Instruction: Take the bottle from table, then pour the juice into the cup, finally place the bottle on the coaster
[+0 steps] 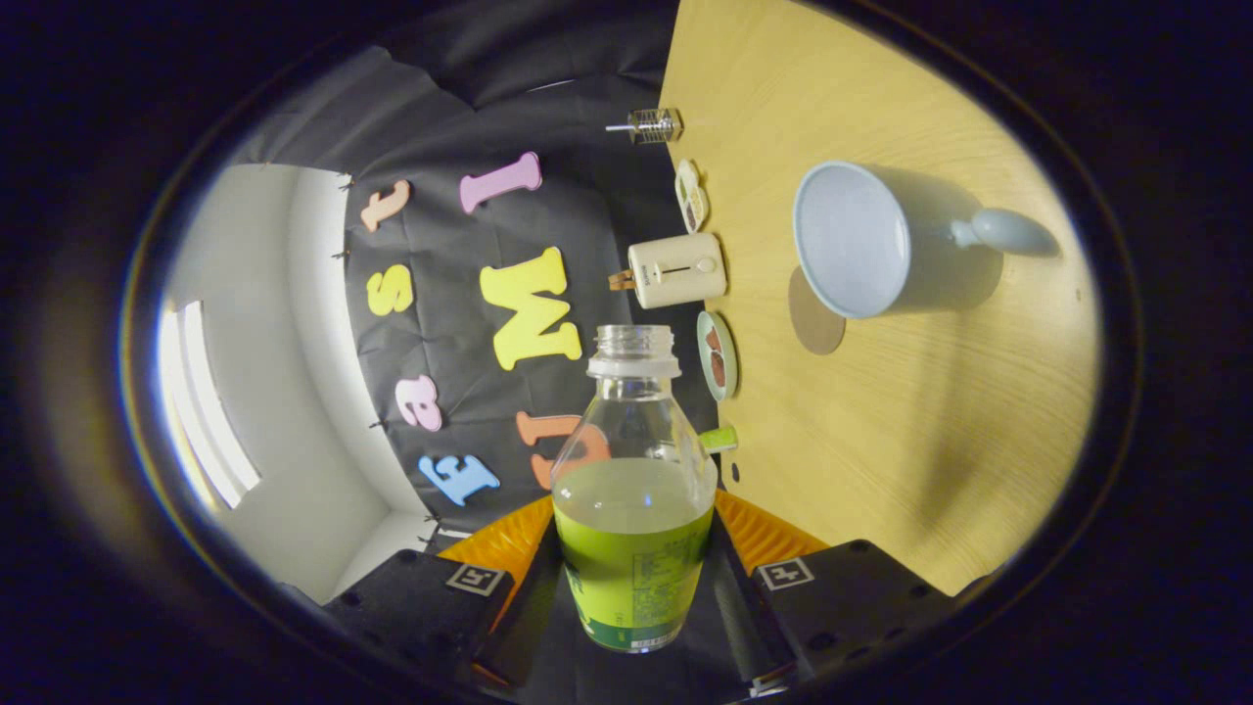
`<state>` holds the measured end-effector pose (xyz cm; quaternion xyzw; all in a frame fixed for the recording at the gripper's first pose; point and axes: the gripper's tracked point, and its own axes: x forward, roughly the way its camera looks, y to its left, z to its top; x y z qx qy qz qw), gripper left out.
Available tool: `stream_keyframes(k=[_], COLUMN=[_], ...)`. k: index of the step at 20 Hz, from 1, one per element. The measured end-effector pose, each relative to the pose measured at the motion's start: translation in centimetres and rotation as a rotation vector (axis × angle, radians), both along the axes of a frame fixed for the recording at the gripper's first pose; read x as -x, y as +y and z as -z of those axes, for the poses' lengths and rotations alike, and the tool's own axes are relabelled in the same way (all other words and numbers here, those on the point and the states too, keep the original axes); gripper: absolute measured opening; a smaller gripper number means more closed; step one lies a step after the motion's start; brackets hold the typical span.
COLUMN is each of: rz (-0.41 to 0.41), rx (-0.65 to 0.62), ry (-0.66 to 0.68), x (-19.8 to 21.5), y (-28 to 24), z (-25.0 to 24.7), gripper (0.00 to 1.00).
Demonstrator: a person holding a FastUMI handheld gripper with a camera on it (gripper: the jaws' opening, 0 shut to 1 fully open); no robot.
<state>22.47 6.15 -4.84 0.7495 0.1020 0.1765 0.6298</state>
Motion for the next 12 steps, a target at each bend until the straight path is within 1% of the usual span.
stream_keyframes(k=[8, 12], rz=[-0.022, -0.025], rx=[-0.032, -0.075], ry=[0.006, 0.003], x=[-0.4, -0.4], y=[-0.4, -1.0], z=[-0.6, -0.9], gripper=[0.79, 0.79])
